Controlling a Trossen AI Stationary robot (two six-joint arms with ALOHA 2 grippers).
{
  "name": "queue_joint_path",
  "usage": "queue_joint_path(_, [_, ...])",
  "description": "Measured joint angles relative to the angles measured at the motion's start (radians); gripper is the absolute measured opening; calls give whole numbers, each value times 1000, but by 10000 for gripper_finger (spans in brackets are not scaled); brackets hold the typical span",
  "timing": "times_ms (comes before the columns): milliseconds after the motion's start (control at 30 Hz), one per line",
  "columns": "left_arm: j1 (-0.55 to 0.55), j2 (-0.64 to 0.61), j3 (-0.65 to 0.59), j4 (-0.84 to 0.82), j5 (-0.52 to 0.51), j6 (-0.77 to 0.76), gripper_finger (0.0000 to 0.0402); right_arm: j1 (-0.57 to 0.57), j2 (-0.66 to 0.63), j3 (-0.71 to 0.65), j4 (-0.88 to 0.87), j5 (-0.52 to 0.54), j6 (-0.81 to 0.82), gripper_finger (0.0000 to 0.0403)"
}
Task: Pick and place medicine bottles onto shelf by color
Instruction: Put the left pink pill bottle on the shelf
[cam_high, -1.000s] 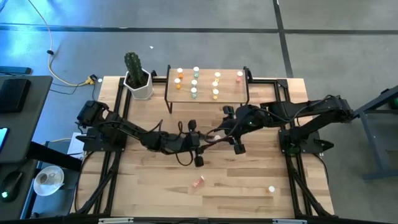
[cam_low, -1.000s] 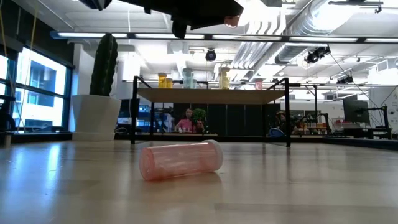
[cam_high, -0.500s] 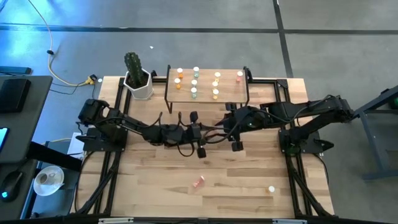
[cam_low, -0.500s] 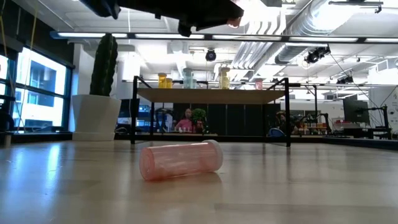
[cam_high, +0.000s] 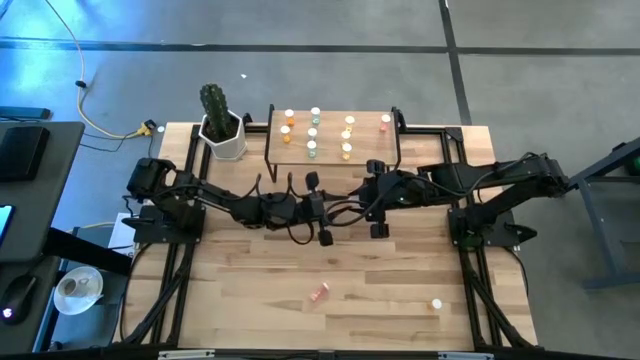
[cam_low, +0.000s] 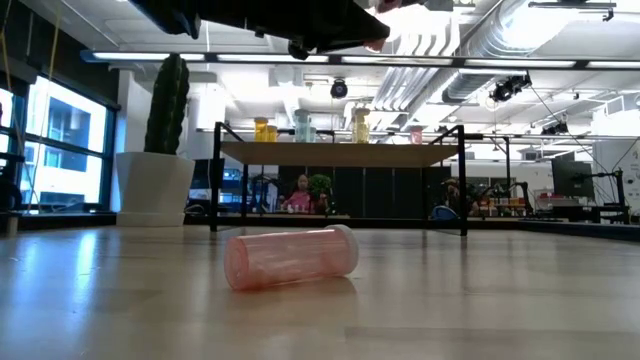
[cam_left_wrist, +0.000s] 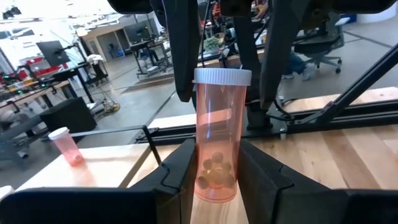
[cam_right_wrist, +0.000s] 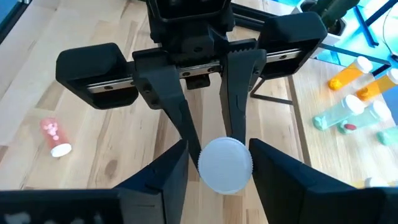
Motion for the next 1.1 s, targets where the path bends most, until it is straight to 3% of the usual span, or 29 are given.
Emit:
queue_joint_path(300, [12,0,0,0,40,-4,90,0,0,0,0,2,0,100])
queue_joint_path(600, [12,0,0,0,36,-4,100,0,0,0,0,0,0,111])
queue_joint_path(967, [13,0,0,-35,10,-3,178,0,1,0,0,-1,3,105])
queue_joint_path(1100, [9,-4,0,-40,-65,-9,206,0,-5,0,-6,79,2,105])
